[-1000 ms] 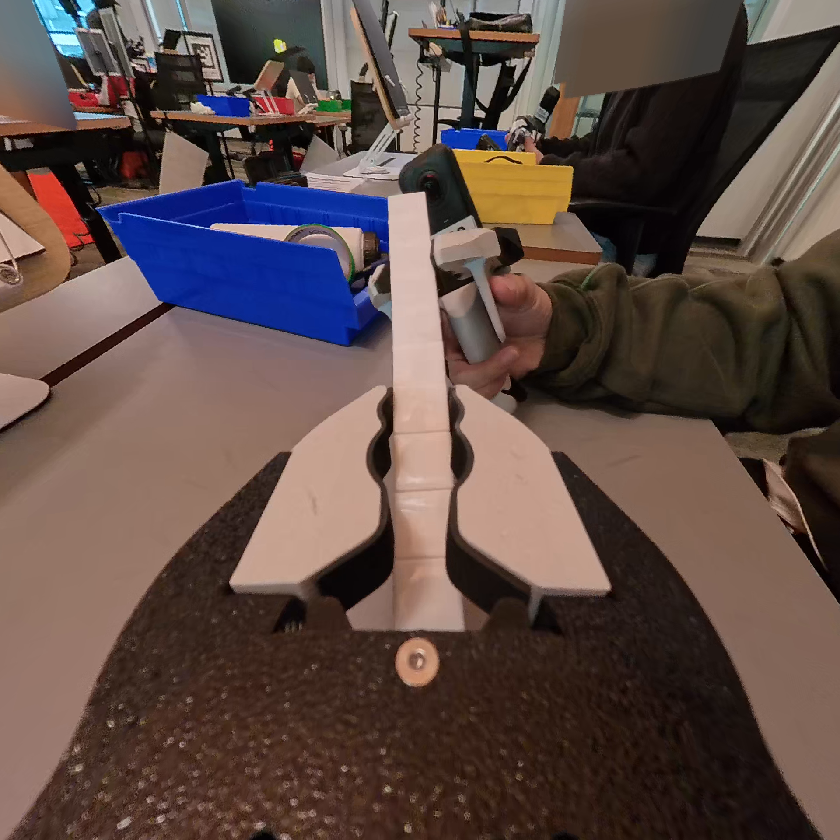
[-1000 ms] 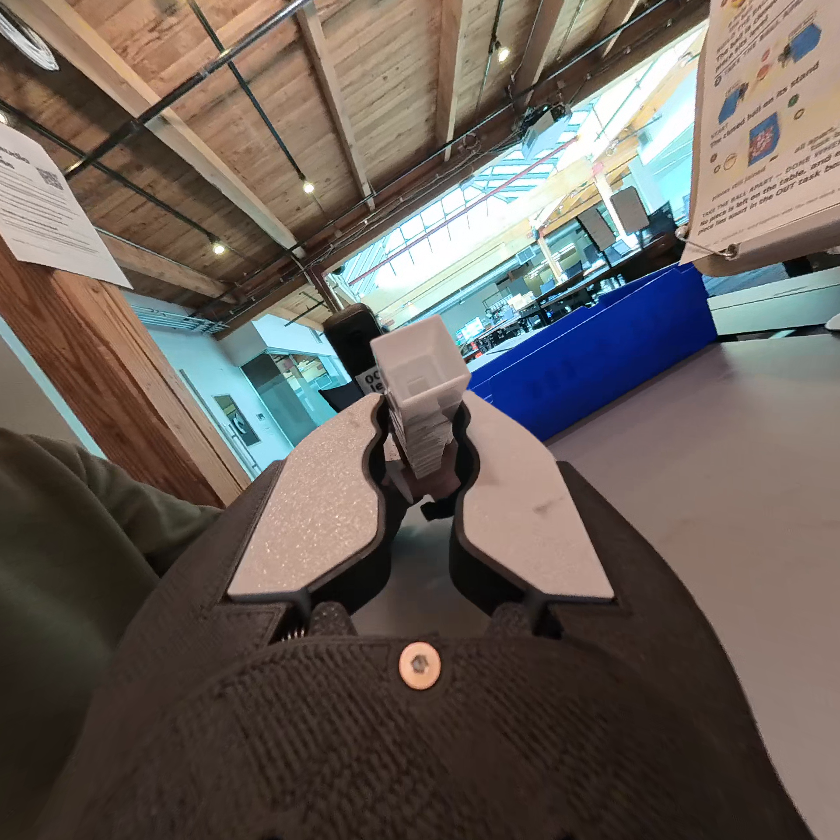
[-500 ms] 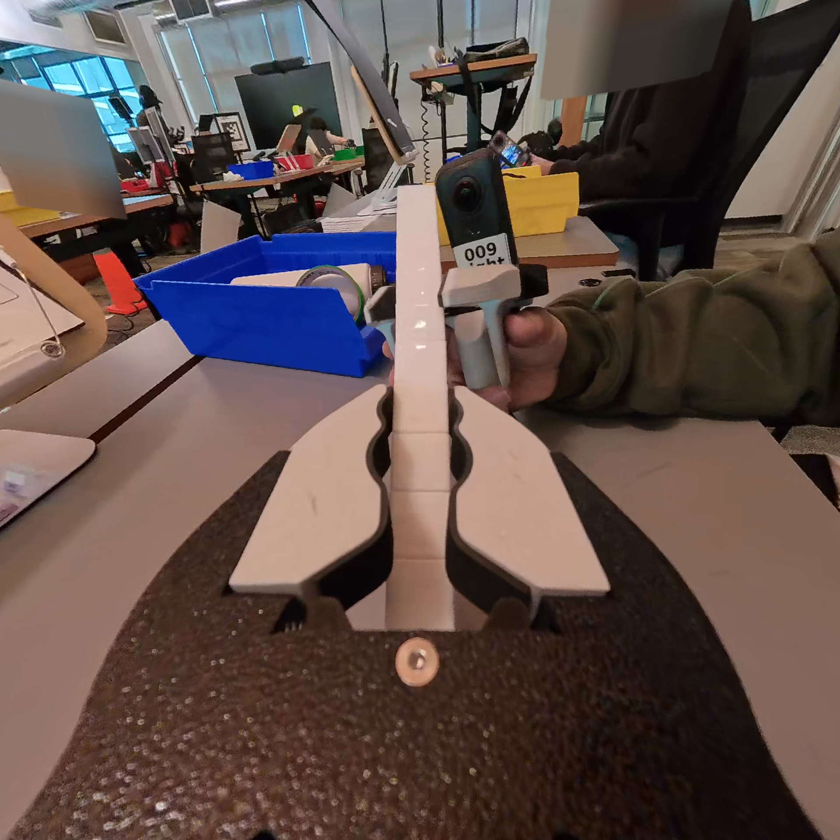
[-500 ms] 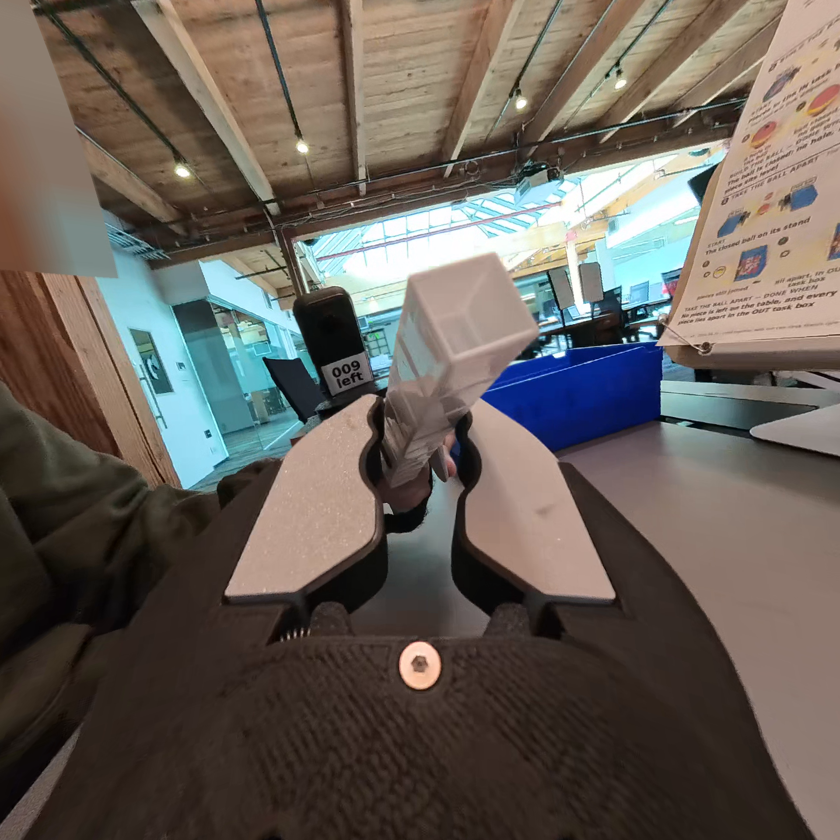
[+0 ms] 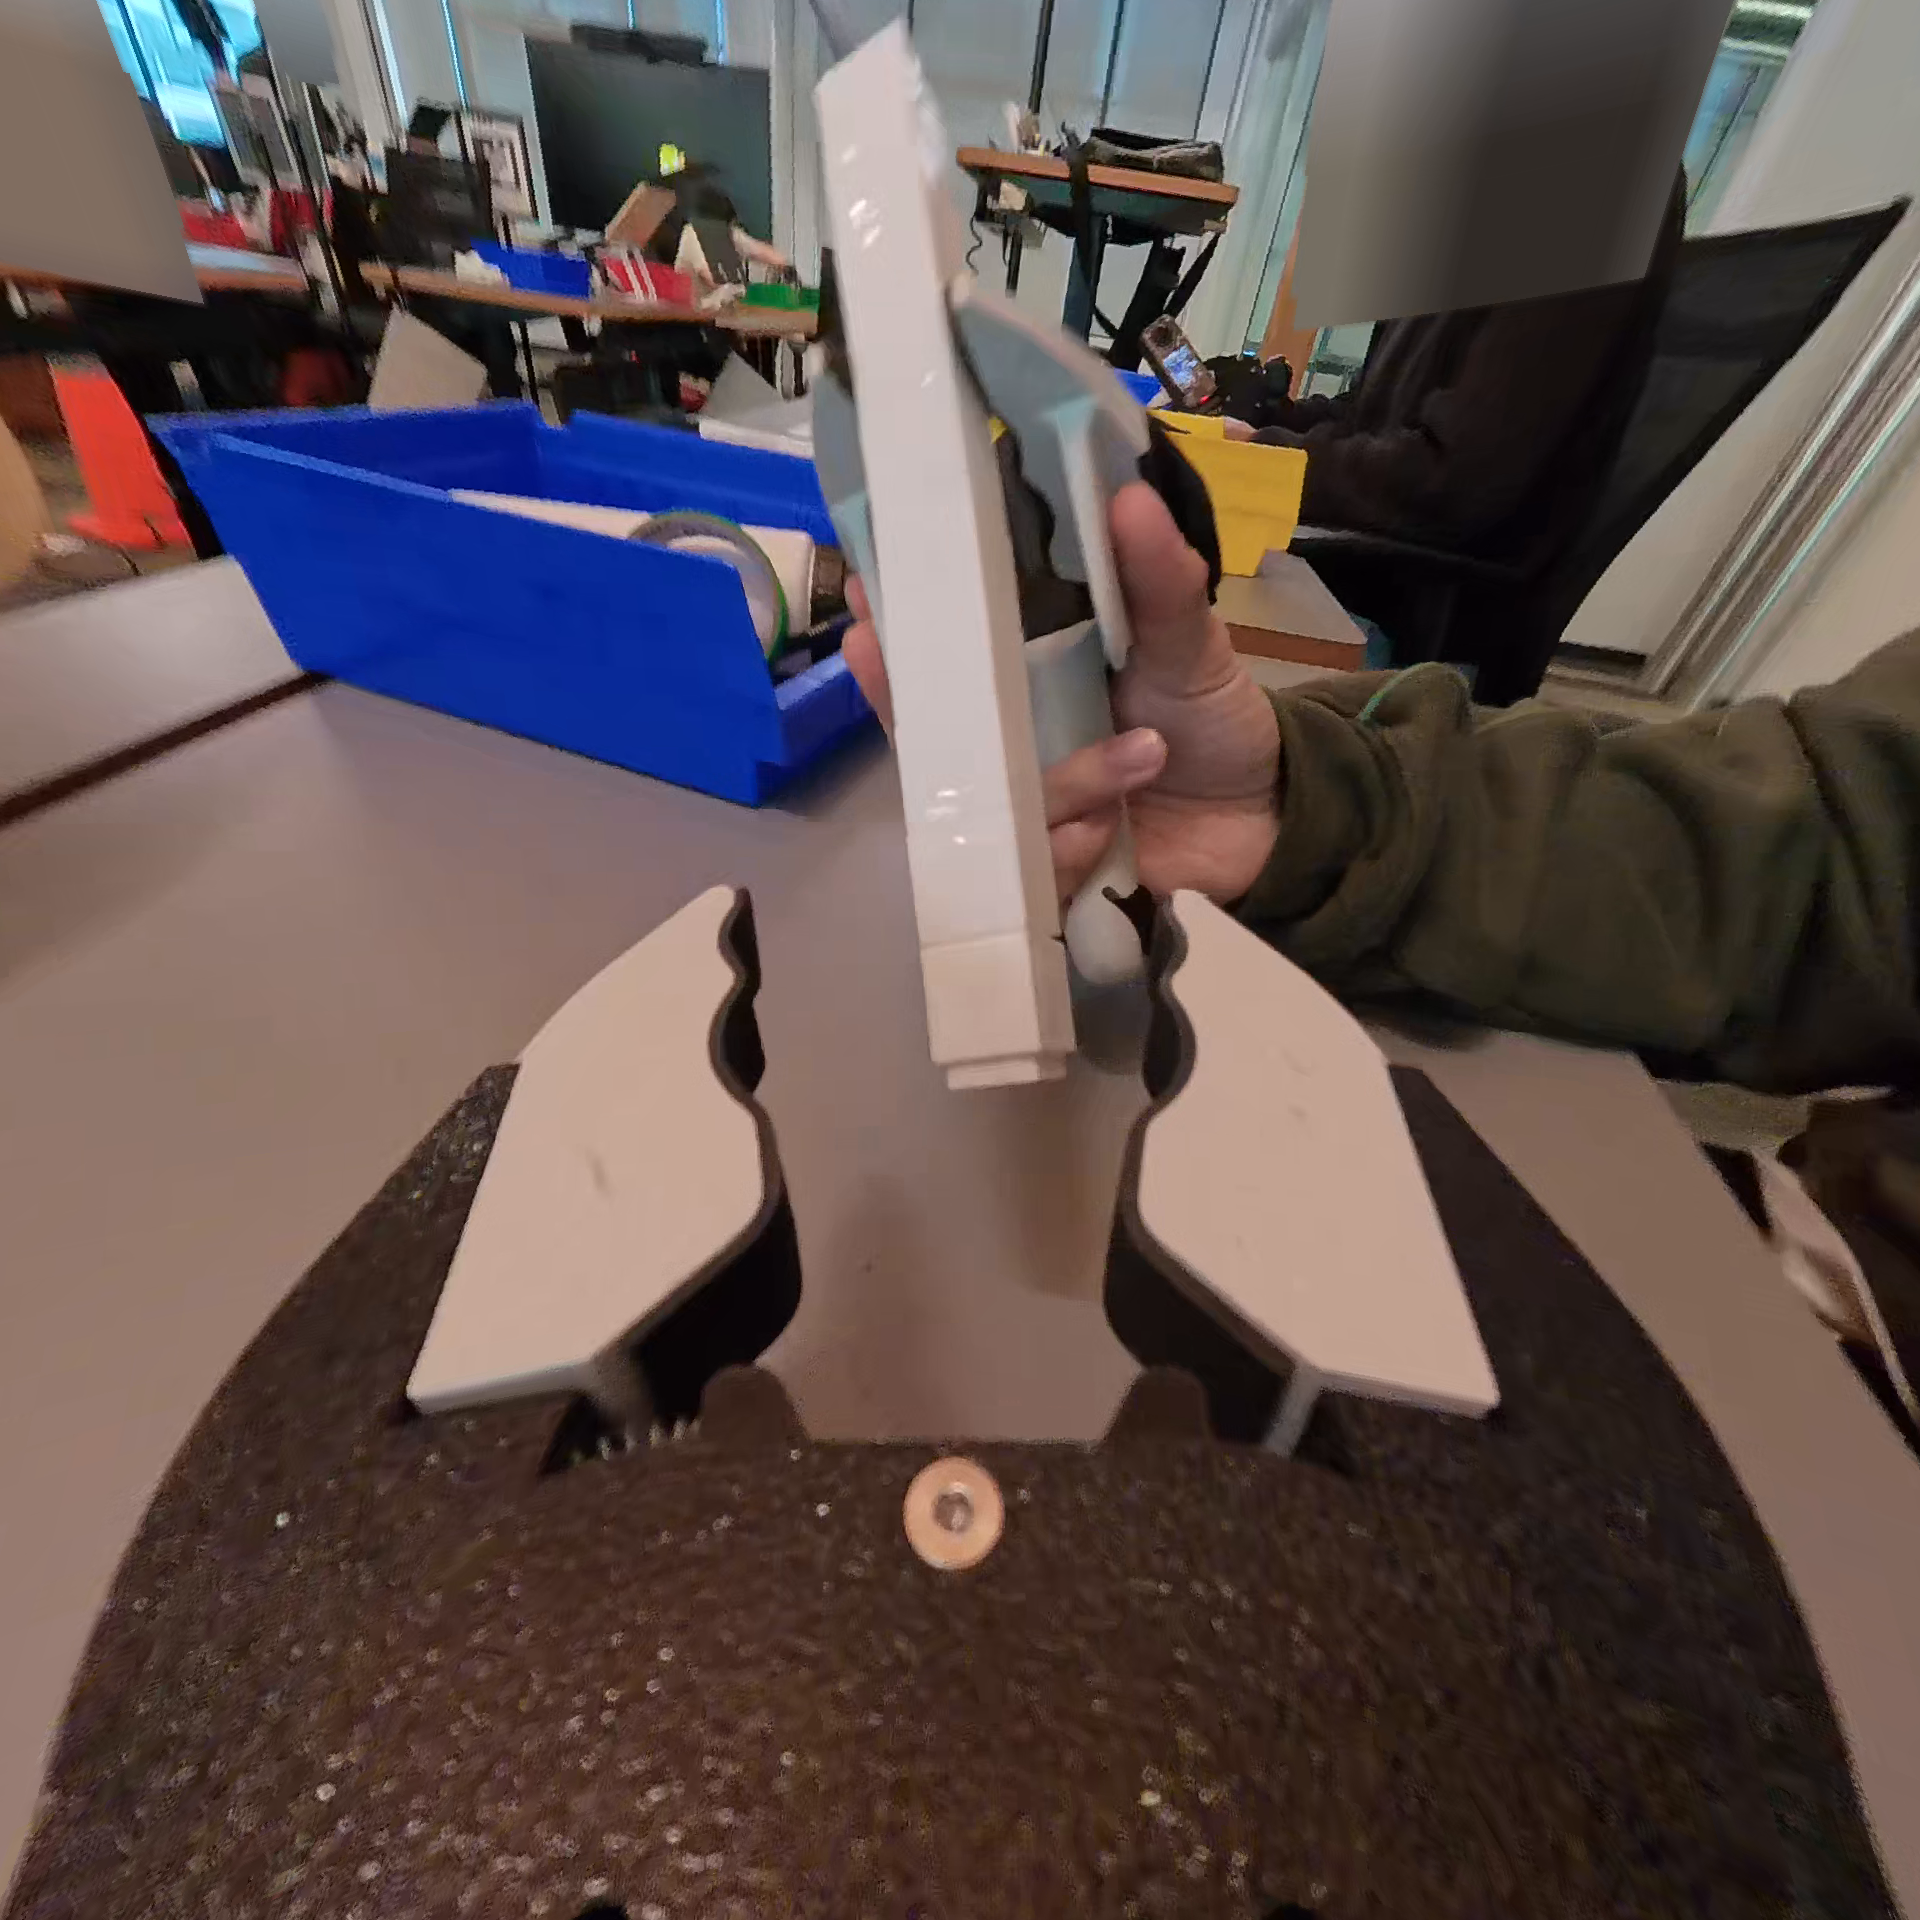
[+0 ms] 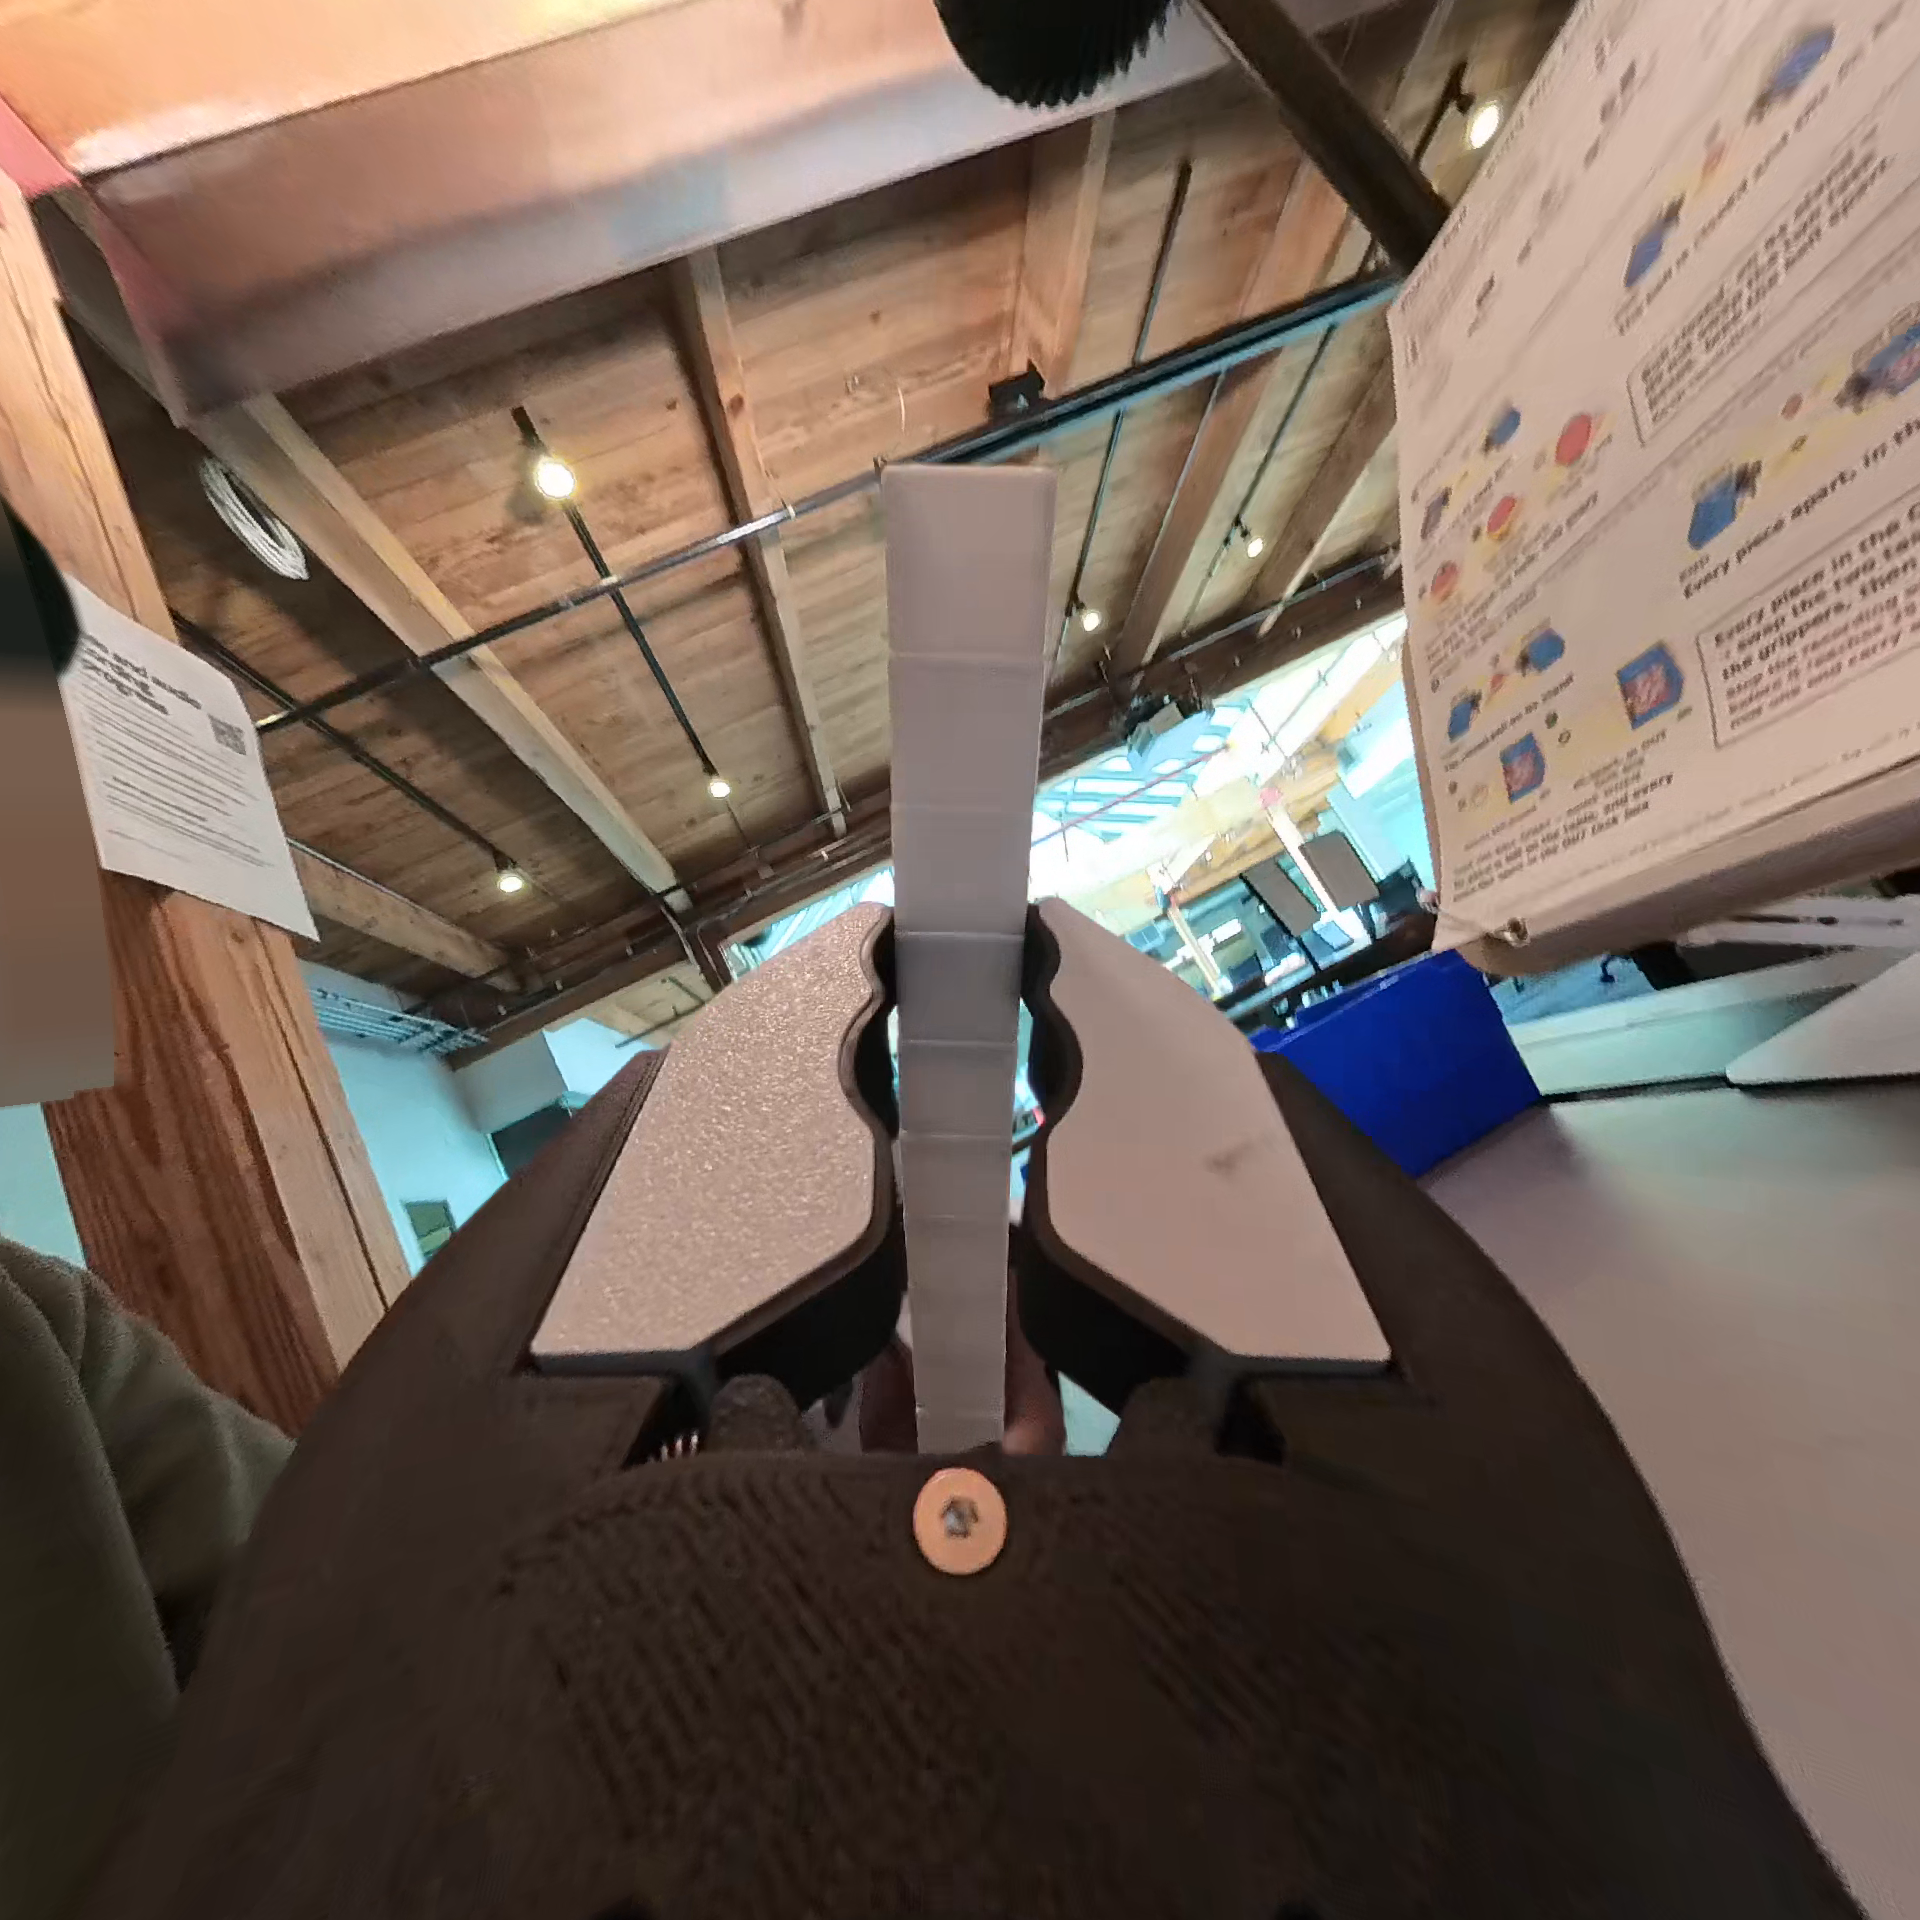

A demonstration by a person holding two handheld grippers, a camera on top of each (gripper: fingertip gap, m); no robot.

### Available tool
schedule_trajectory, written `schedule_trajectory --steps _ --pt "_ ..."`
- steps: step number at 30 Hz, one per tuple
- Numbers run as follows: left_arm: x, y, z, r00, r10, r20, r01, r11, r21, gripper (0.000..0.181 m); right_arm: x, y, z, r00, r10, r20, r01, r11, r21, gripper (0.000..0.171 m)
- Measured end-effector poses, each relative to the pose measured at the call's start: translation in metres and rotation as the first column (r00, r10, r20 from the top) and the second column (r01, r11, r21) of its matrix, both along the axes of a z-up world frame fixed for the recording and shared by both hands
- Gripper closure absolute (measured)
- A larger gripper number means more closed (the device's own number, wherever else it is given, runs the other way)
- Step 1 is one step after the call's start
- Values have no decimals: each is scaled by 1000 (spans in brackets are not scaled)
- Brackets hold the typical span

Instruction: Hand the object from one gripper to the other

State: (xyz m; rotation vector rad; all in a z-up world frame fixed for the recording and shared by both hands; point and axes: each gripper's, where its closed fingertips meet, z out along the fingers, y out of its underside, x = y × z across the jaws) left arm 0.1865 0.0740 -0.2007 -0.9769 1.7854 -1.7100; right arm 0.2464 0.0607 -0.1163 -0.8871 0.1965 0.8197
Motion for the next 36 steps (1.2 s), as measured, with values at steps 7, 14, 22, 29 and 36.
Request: schedule_trajectory --steps 7,14,22,29,36 --pt "6 -24 19 993 -114 -24 94 910 -405 130 4 -16 15 999 -21 -43 27 989 144 149" --pt "10 -28 40 993 -15 118 76 841 -535 144 -3 -17 17 999 -19 -45 27 982 189 149" --pt "7 -12 47 989 40 143 40 856 -516 158 -8 -10 13 1000 -30 7 29 990 136 149" --pt "0 37 24 993 109 46 -100 983 -155 158 26 -7 -1 792 -325 517 439 892 -111 89" --pt "-2 68 18 978 204 -54 -209 969 -131 158 17 14 -42 -201 -230 952 747 592 301 70"
